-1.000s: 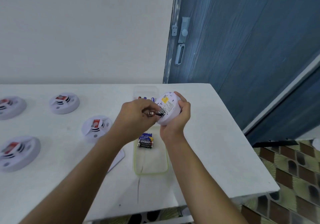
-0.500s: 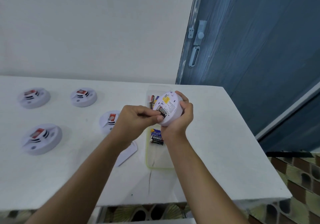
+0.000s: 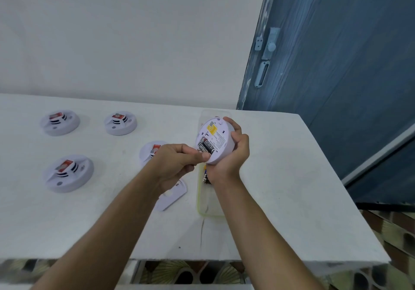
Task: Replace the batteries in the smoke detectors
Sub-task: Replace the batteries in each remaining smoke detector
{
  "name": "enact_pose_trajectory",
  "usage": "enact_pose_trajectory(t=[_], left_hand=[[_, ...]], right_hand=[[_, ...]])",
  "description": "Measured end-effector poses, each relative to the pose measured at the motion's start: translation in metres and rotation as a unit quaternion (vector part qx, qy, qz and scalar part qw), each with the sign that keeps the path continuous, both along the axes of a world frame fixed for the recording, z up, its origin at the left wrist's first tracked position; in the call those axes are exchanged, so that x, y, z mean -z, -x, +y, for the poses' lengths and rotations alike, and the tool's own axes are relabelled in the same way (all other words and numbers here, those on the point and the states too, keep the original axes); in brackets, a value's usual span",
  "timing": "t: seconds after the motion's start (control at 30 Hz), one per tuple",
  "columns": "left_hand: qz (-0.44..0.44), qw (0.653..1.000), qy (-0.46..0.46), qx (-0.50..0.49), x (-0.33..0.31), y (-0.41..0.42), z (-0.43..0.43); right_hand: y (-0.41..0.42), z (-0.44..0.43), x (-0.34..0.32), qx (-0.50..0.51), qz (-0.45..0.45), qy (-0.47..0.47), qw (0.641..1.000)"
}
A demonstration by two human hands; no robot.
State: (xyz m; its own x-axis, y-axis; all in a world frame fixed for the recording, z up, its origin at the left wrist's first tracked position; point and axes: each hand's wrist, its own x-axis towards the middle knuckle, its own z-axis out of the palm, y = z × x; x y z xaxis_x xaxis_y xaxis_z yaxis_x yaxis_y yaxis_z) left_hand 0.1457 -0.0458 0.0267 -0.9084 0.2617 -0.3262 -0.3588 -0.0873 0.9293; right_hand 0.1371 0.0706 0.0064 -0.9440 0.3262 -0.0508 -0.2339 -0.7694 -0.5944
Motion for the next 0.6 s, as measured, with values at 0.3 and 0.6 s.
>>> enact_pose_trajectory(t=[0.3,0.6], left_hand=[[0.019,1.0,0.019,-0.004,0.011,-0.001,-0.012],[0.173,0.879,0.438,0.067,0.033,-0.001,-0.055]], right_hand=[[-0.002,-0.008,0.006,-0.023,-0.009,0.005,1.0],[0.003,-0.008,0.026,-0.008,-0.042,0.044,0.998]])
